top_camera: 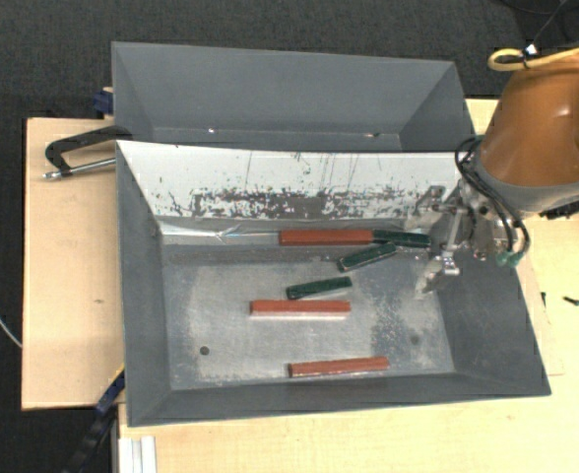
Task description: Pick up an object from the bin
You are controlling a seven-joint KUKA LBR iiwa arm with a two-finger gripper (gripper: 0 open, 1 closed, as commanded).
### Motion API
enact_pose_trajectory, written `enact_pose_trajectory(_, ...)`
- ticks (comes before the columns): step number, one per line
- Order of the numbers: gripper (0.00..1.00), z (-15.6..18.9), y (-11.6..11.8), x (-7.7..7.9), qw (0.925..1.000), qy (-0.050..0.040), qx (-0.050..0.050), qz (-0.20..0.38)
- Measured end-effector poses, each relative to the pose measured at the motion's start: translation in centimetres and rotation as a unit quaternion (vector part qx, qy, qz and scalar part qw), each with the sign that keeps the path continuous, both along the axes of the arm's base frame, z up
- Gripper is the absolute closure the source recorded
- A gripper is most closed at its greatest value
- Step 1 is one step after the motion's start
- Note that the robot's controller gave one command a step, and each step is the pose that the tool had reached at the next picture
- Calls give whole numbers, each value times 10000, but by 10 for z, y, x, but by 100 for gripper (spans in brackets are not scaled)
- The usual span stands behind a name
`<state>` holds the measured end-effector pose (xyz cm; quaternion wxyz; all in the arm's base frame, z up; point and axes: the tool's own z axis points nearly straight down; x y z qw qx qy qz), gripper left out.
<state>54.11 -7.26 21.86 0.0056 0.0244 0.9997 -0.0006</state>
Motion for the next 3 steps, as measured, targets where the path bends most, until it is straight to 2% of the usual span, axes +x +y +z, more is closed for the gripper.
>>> enact_pose_trajectory(1, 0, -62, 50, -12, 9999, 25, 9, 106)
enact_pose_trajectory(2, 0, -89, 75, 1, 9995, 89, 32, 287)
enact_pose_trajectory(3, 100, -140, 92, 7, 9955, 30, 6, 949)
